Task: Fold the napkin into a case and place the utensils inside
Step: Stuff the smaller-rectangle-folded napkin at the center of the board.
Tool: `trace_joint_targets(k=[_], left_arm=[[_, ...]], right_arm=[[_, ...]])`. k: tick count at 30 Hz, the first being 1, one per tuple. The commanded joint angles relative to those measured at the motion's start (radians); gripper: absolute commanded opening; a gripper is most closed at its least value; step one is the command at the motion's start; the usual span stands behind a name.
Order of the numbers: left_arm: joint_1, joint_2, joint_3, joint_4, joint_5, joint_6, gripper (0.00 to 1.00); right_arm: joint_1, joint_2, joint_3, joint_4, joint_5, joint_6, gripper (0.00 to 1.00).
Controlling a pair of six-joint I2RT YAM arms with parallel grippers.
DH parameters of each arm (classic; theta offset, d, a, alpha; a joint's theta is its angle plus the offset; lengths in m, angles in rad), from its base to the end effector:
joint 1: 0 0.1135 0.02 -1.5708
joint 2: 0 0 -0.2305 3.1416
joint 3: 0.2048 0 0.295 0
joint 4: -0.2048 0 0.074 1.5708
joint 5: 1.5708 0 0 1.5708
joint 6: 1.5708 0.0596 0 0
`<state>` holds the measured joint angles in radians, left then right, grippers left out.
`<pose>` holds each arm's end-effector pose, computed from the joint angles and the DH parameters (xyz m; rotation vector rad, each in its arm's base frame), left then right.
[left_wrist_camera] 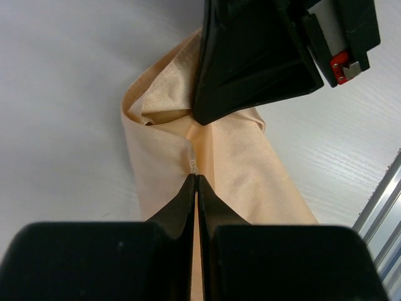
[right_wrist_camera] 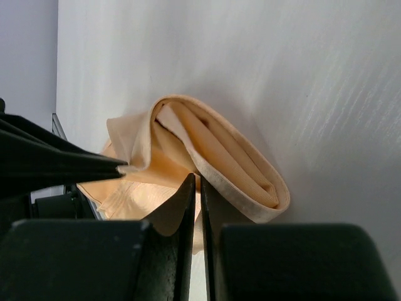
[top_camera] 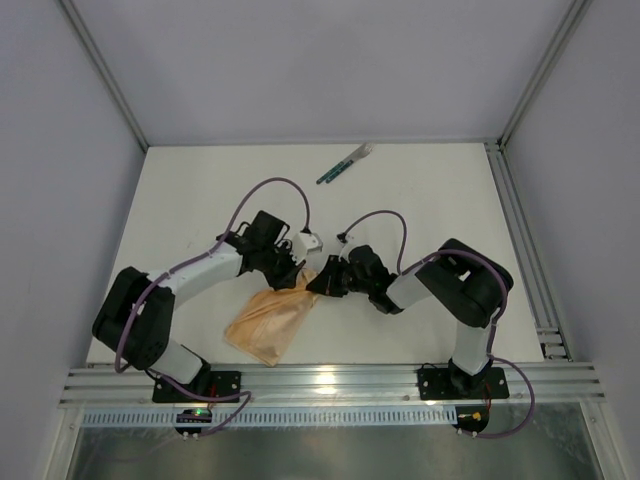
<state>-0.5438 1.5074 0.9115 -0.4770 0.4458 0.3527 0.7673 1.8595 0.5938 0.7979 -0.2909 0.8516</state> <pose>0.2769 -0.1975 0.1188 1.2695 2.2921 -0.6537 0.2376 0.2529 0.0179 -0.1089 2.2797 1.2420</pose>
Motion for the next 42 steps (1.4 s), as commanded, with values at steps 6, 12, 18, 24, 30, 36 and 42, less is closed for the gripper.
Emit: trace_joint_targets(k=[6, 12, 18, 24, 30, 36, 42], left_arm=[[-0.131, 0.079, 0.012, 0.012, -0.059, 0.029, 0.0], [-0.136, 0.171, 0.067, -0.012, -0.136, -0.006, 0.0], [-0.131, 0.191, 0.102, 0.009, -0.171, -0.073, 0.0], [-0.123, 0.195, 0.118, 0.026, -0.176, -0.09, 0.0], [-0.12, 0.203, 0.118, 0.026, -0.168, -0.096, 0.0], [-0.116, 0.2, 0.124, 0.029, -0.168, -0.1, 0.0], [-0.117, 0.218, 0.139, 0.037, -0.167, -0.107, 0.0]], right_arm=[[-0.006, 0.0, 0.011, -0.078, 0.036, -0.026, 0.1], [-0.008, -0.046, 0.009, -0.094, 0.021, -0.039, 0.1], [-0.01, -0.121, 0.015, -0.192, 0.021, -0.095, 0.12], [-0.011, -0.157, 0.037, -0.287, 0.033, -0.155, 0.19], [-0.011, -0.137, 0.081, -0.275, 0.001, -0.169, 0.28], [-0.011, -0.123, 0.09, -0.253, 0.018, -0.135, 0.44], [-0.01, -0.062, 0.11, -0.203, 0.007, -0.062, 0.49]])
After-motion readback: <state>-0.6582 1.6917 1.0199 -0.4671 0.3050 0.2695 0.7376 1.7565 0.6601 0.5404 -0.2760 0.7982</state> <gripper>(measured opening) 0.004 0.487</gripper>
